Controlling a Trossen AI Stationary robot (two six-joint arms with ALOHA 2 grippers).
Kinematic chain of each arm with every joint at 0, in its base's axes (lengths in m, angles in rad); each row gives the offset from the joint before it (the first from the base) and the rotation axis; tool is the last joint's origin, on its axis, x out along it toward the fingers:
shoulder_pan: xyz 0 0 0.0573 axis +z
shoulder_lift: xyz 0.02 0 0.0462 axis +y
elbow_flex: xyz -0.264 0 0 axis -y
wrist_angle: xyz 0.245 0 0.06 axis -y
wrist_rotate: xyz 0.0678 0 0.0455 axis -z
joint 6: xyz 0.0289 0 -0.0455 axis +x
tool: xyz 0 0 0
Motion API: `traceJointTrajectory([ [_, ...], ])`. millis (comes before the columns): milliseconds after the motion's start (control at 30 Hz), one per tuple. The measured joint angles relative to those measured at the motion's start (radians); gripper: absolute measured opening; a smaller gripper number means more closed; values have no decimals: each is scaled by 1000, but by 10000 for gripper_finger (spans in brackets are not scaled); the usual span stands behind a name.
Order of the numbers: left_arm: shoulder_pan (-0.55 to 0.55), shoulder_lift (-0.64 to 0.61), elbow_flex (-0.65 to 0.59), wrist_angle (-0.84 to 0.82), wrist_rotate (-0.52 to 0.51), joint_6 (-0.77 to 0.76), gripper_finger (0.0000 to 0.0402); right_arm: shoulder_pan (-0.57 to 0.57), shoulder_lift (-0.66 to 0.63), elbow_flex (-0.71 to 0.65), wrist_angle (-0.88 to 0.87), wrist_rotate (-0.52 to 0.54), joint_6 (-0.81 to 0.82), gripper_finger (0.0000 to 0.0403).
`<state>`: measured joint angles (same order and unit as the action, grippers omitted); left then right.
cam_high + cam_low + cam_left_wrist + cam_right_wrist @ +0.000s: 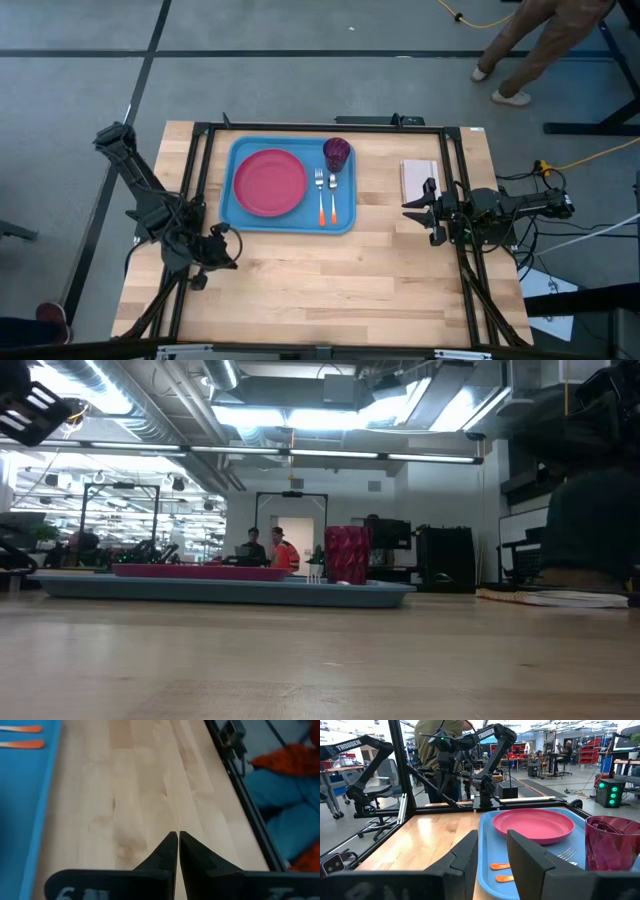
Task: Pick and place plate/cup/fork/spoon on tray
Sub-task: Return to Home Position
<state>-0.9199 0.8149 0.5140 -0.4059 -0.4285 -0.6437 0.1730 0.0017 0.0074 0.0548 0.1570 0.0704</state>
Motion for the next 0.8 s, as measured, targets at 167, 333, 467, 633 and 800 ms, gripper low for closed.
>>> traceJointTrajectory([
  [167, 82, -40, 0, -4, 0, 0, 11, 0, 0, 0, 0, 0, 0, 108],
  [333, 207, -79, 0, -4, -1, 0, 11, 0, 0, 0, 0, 0, 0, 108],
  [467, 315, -93, 0, -3, -1, 0, 11, 0, 0, 0, 0, 0, 0, 108],
  [633, 441, -97, 0, -2, 0, 0, 11, 0, 0, 0, 0, 0, 0, 108],
  [800, 562, -97, 0, -1, 0, 0, 11, 0, 0, 0, 0, 0, 0, 108],
])
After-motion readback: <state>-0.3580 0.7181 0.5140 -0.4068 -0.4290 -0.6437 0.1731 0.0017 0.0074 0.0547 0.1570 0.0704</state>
